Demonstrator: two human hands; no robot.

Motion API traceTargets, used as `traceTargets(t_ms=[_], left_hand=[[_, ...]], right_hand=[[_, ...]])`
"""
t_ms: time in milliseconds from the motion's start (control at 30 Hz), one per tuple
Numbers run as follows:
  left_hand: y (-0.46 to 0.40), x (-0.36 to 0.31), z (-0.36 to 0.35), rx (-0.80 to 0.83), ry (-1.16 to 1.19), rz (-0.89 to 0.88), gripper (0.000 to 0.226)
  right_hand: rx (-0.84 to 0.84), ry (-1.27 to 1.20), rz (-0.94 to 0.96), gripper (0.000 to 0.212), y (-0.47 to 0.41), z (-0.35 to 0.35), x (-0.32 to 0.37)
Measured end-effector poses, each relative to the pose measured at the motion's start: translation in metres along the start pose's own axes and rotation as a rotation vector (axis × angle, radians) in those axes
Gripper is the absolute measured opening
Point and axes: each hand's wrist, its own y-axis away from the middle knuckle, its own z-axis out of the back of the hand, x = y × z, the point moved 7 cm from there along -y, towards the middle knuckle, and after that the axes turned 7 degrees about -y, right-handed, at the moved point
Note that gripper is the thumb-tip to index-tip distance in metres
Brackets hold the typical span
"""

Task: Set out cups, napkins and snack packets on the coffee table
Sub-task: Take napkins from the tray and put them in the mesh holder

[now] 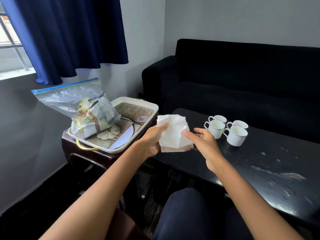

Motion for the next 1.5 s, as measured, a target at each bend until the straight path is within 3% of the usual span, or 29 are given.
traceTargets(t_ms=[67,200,233,333,533,667,1000,1333,1500], left_hand=[[0.001,0.000,-0.002,0.012,-0.026,-0.002,0.018],[0.002,-0.002,-0.001,-0.002,-0.077,-0.015,0.024],[0.003,-0.002,0.000,-0.004,-0.088,-0.021,0.022],[0.005,-0.004,0.001,0.003,-0.123,-0.034,0.015],[0.015,-0.011,-0.008,0.118,-0.131,-0.045,0.013],[0.024,-0.021,-0.028,0.245,-0.113,-0.103,0.019],[0.030,-0.012,-0.059,0.053,-0.221,-0.008,0.015],[0.043,-0.011,-0.170,0.072,-0.297,-0.210,0.021],[0.050,-0.008,-0.235,0.090,-0.341,-0.295,0.025]], right_hand=[[0.086,0.014,-0.088,0.075,0.003,-0.008,-0.003],[0.213,-0.075,-0.093,0.040,0.009,-0.024,0.006],[0.217,-0.071,-0.086,0.043,0.010,-0.025,0.008],[0.142,-0.031,-0.131,0.057,0.008,-0.026,0.007],[0.106,-0.060,-0.099,0.020,0.013,-0.015,0.009],[0.104,-0.106,-0.010,0.024,0.019,0.002,0.014],[-0.025,-0.022,0.143,0.027,0.024,0.071,0.033],[-0.246,0.322,0.319,0.031,0.046,0.159,0.048],[-0.333,0.296,0.326,0.020,0.057,0.211,0.056]])
